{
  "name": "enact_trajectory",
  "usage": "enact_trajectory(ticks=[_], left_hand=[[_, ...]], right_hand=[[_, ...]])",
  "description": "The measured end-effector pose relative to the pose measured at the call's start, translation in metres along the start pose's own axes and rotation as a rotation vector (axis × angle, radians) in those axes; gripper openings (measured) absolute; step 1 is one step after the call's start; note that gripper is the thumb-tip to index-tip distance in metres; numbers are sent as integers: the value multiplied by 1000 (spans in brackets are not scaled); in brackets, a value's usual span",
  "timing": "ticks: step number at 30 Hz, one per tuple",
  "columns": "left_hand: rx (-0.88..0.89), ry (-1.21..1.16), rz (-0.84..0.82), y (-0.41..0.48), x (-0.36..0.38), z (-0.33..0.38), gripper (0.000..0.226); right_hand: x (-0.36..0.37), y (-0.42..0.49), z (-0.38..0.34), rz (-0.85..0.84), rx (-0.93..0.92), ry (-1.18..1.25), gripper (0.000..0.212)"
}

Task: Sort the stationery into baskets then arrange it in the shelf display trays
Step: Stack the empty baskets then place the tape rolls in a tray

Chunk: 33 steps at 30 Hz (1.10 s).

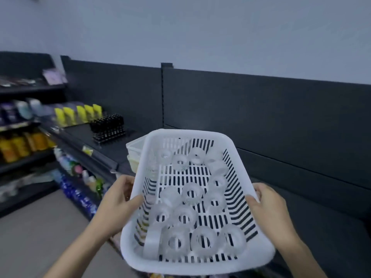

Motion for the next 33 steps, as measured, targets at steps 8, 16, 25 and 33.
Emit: enact_trajectory(ticks=[8,16,25,33], left_hand=[[-126,-45,209,39,-153,-85,24],[-179,-2,306,101,-300,-185,22],[-244,13,385,193,-396,-280,21],[-270,74,436,326,-445,-355,20]], right_hand=[[118,-24,-147,-119,-174,57,13],[270,-68,-276,-223,-177,173,11],[418,-60,-390,-316,-274,144,11],[562,-5,-482,-349,-326,234,15]])
Point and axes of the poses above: each hand's wrist, its own y-axis towards the middle knuckle, its own x-axis out of the palm, z = x × y, the point moved 9 cm from there along y, towards the middle knuckle, and after that the axes turned 14 degrees about z, right-handed, at the moved point
